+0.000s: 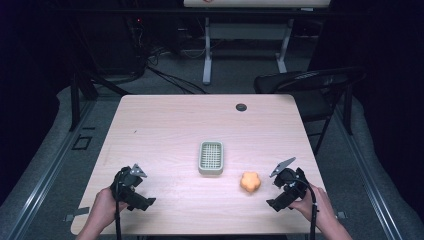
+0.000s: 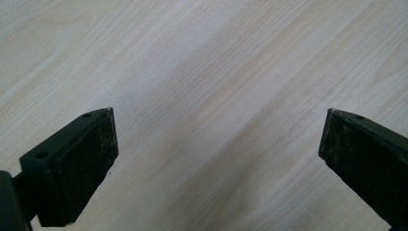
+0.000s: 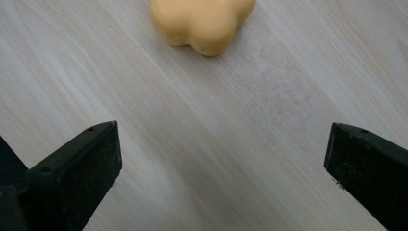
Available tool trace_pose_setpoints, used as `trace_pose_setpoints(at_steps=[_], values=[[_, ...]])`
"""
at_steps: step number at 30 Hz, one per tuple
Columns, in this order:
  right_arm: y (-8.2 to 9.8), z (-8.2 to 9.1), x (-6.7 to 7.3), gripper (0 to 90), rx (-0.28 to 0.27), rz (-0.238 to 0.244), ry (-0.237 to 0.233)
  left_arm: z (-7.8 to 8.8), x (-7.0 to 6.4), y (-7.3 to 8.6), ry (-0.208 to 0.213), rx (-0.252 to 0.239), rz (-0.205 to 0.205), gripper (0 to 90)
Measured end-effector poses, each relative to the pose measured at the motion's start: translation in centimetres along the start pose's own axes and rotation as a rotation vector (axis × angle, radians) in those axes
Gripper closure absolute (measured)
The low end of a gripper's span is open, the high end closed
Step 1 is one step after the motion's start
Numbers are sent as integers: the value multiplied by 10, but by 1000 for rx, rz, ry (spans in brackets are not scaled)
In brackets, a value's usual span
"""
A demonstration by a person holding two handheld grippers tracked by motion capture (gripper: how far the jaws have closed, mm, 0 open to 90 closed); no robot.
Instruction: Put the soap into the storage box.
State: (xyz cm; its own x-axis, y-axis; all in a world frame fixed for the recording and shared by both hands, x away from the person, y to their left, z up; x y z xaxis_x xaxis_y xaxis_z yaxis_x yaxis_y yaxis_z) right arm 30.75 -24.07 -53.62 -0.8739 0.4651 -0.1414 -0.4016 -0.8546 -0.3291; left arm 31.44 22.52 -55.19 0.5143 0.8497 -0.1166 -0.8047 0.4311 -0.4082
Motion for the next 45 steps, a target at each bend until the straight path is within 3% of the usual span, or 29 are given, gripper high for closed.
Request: trace_pose_setpoints(at_steps=[3,4,11,22,33,45], values=[[-5,-3,2,0,-29,-9,-10,0,0,1,3,1,3,2],[-7,-2,1,0,-9,10,-7,0,1,1,1,2,5,3],[-26,-5,5,0,-49,33,-13,0,0,0,-2,2,-1,2],[-38,-15,1,0,-31,53,-45,-1,1,0,0,12,0,1],[-54,-31,-3,0,-41,54,-42,-1,1,1,4,18,3,1],[-66,-46,-8,0,7,55,-39,-2,0,1,5,21,3,0]])
Point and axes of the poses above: each handheld gripper's, and its own axes: z roughly backward along the jaws, y roughly out of its underside, x roughly to its left, the point moved 2 cm from there along -z, roughly forward along the jaws, and after that the axes turned 15 degrees about z, right-handed, at the moved point
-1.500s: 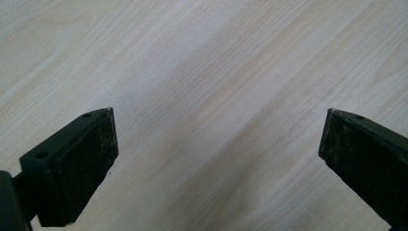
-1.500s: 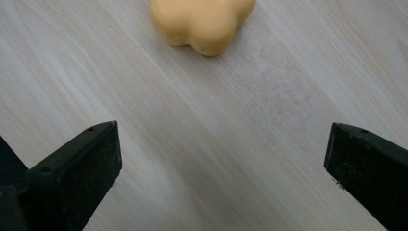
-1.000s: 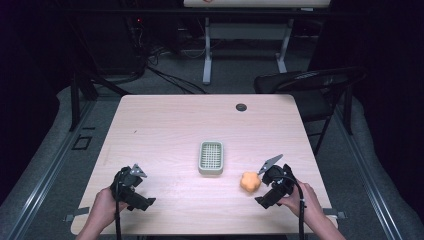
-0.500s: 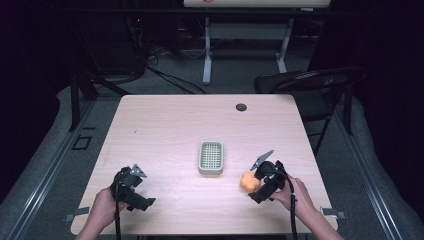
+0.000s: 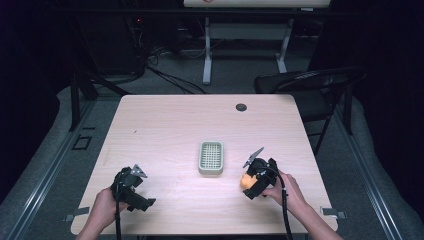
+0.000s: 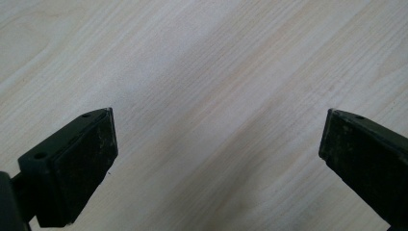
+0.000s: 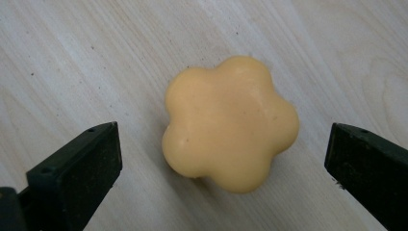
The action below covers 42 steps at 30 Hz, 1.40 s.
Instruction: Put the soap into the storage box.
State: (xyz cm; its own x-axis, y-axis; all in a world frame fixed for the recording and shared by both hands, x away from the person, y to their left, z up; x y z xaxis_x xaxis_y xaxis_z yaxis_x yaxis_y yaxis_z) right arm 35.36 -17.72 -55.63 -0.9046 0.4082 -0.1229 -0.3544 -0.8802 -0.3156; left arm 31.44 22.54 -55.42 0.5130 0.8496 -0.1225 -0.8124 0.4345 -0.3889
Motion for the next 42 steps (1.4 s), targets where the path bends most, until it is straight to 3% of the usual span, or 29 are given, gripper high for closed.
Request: trace_pose_setpoints(at_steps=[5,10,13,20,29,42], values=[[-4,-5,1,2,27,-3,7,0,1,0,-1,-1,6,0],[-8,-7,1,128,19,0,14,0,0,0,0,-1,7,0],[-9,-7,0,144,41,9,18,0,1,0,-2,-1,5,0],[-7,-9,-1,232,27,-20,23,0,1,0,-2,0,4,0],[-6,-11,-1,252,33,-34,25,1,1,1,0,-1,5,0],[-6,-12,-1,255,58,-11,27,1,1,1,-4,-1,4,0]])
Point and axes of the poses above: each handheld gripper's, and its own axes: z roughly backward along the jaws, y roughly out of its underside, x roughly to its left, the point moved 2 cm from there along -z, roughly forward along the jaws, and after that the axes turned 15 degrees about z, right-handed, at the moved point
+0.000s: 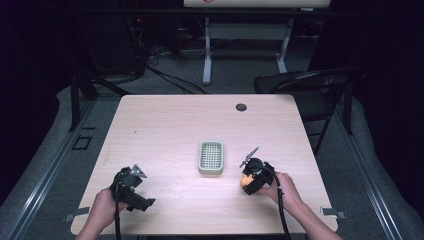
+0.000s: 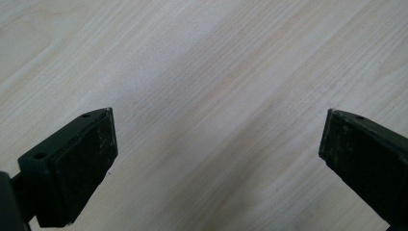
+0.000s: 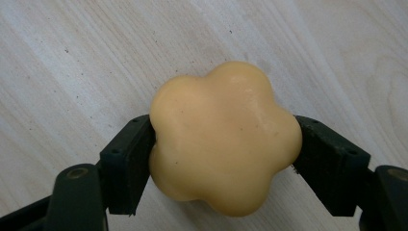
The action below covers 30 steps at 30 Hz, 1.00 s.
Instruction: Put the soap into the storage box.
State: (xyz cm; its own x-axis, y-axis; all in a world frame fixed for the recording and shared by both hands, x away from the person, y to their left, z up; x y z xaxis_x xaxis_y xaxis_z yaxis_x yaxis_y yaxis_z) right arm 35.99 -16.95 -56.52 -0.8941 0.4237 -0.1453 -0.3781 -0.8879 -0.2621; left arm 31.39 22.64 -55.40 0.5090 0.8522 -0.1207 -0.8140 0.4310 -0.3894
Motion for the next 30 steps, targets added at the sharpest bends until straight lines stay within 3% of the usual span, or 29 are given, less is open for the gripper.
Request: trace_pose_setpoints(at_steps=[20,30], values=[[-1,0,1,259,3,5,1,0,0,0,0,4,-3,2],[-4,11,1,260,-23,12,12,0,-1,-1,0,1,-6,2]])
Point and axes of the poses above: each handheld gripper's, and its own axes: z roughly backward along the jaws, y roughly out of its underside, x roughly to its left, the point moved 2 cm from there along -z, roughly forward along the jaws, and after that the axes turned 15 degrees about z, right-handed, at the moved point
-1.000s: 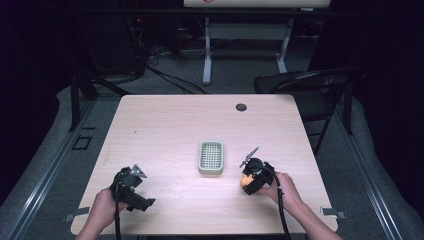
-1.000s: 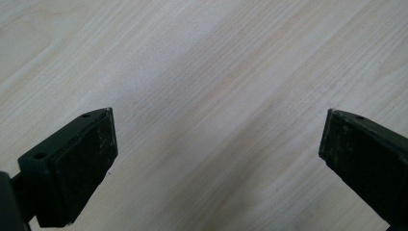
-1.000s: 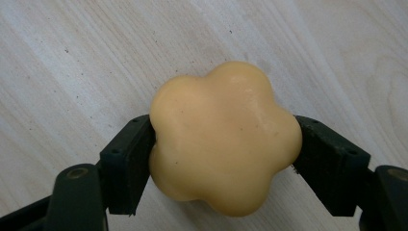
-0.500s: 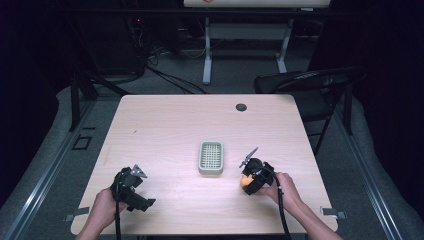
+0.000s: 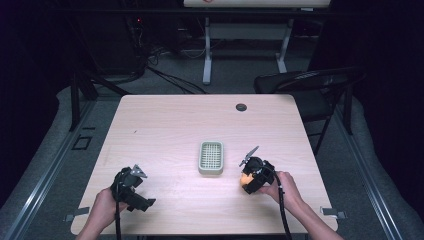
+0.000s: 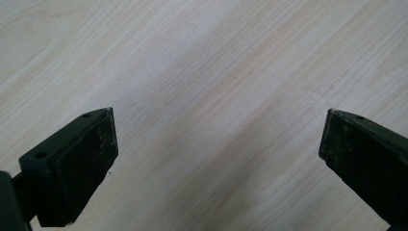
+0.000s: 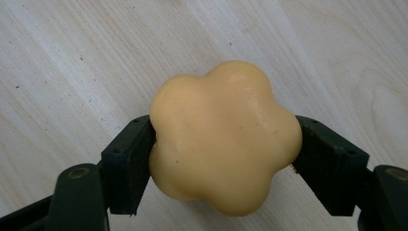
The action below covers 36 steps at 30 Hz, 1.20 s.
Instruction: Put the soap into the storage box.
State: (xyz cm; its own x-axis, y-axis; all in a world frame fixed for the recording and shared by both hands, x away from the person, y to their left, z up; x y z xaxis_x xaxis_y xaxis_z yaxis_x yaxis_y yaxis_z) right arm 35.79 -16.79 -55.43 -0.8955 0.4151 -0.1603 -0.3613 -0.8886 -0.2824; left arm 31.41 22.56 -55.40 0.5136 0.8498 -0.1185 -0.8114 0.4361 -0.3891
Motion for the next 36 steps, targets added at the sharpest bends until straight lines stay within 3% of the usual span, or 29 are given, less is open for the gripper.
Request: trace_pose_setpoints(at_steps=[12,24,36], values=[[-1,7,-1,260,-2,9,17,1,1,0,-3,-8,5,2],[-4,13,-2,260,-18,16,1,1,1,0,-7,-5,6,2],[-22,16,-7,260,-36,31,9,1,1,1,-6,-10,6,2]])
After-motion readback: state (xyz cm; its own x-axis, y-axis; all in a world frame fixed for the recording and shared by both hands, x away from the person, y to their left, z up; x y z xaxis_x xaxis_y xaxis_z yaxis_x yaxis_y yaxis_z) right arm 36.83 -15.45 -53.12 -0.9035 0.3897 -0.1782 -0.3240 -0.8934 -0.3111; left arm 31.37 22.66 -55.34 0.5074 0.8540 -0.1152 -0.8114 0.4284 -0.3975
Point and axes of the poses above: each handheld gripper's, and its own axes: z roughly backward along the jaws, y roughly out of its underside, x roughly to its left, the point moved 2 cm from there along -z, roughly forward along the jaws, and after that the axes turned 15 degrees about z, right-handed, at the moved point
